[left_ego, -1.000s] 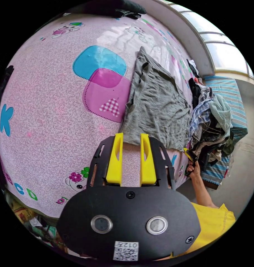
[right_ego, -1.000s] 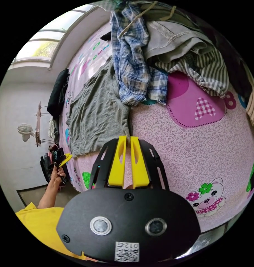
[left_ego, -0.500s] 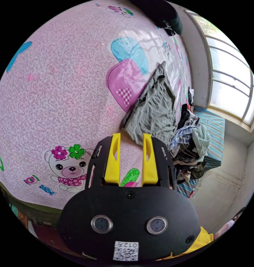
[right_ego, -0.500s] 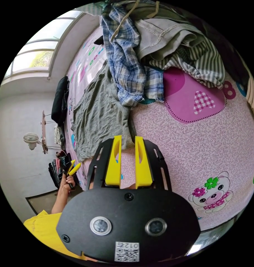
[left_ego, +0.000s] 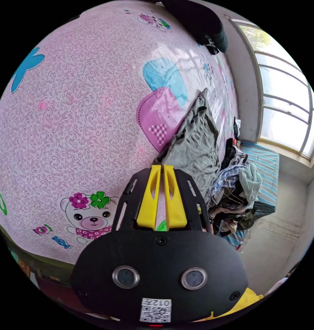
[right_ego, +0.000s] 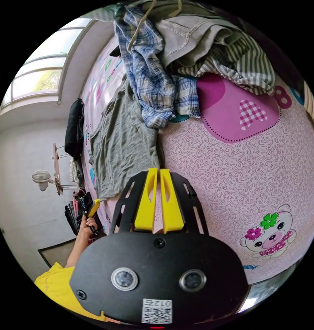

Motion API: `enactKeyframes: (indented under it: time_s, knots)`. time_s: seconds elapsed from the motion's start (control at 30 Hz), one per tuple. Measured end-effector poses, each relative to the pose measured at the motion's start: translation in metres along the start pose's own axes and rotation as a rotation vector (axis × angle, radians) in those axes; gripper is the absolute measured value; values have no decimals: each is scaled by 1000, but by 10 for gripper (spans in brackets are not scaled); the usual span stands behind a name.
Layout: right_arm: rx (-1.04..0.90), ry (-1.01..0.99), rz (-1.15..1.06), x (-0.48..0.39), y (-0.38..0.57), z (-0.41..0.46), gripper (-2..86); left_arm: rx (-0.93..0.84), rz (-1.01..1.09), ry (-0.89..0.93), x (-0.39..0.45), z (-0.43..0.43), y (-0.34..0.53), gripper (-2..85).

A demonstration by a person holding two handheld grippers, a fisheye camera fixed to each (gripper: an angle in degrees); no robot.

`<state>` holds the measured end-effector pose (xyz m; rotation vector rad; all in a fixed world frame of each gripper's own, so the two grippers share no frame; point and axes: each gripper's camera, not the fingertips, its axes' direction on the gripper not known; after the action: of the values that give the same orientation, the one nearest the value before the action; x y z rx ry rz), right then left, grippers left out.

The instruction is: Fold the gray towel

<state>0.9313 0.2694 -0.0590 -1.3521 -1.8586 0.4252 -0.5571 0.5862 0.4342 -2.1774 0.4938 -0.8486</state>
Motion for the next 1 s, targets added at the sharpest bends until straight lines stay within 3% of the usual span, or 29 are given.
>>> enactKeyframes:
  time_s: [0.57,1.0]
  knots:
    - [-227,-79,-83,63,77,10,6,-103,51,-51,-76,-50,155,0]
    - [-286,-18,-79,106,140,87,10,-80,-5,44,-162,13,282,3]
